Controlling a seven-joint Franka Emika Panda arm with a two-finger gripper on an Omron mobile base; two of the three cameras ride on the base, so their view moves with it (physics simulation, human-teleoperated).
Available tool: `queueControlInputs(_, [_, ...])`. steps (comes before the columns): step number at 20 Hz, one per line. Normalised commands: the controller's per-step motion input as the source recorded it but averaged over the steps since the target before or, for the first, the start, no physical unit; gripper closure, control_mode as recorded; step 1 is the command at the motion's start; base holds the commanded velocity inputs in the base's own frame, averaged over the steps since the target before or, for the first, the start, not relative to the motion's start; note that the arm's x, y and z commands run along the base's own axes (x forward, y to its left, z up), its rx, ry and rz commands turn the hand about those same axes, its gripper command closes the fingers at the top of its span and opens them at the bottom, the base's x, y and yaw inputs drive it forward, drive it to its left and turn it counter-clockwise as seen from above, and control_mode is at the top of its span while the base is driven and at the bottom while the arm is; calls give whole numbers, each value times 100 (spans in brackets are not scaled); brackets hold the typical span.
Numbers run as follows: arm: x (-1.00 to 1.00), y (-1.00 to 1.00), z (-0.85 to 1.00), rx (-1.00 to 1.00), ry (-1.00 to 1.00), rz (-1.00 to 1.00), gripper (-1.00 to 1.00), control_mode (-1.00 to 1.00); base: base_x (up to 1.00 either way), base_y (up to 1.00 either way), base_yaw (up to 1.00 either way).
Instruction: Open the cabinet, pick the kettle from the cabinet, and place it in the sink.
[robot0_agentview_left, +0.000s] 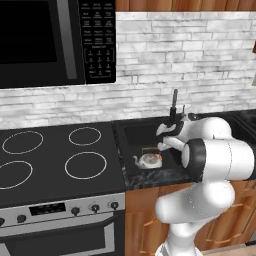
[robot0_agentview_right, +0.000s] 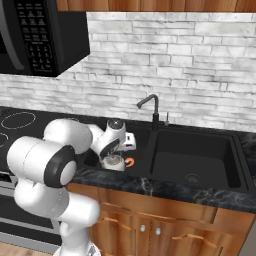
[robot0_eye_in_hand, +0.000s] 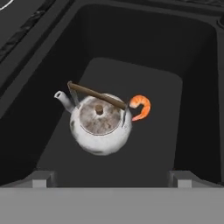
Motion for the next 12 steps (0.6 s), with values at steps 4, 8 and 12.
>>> queueControlInputs(4, [-7,0,53,0,13,0,-100,-100,0,0,0])
queueControlInputs(8, [-22,0,51,0,10,0,-100,-100,0,0,0])
queueControlInputs(12, [-29,0,46,0,3,0,-100,-100,0,0,0])
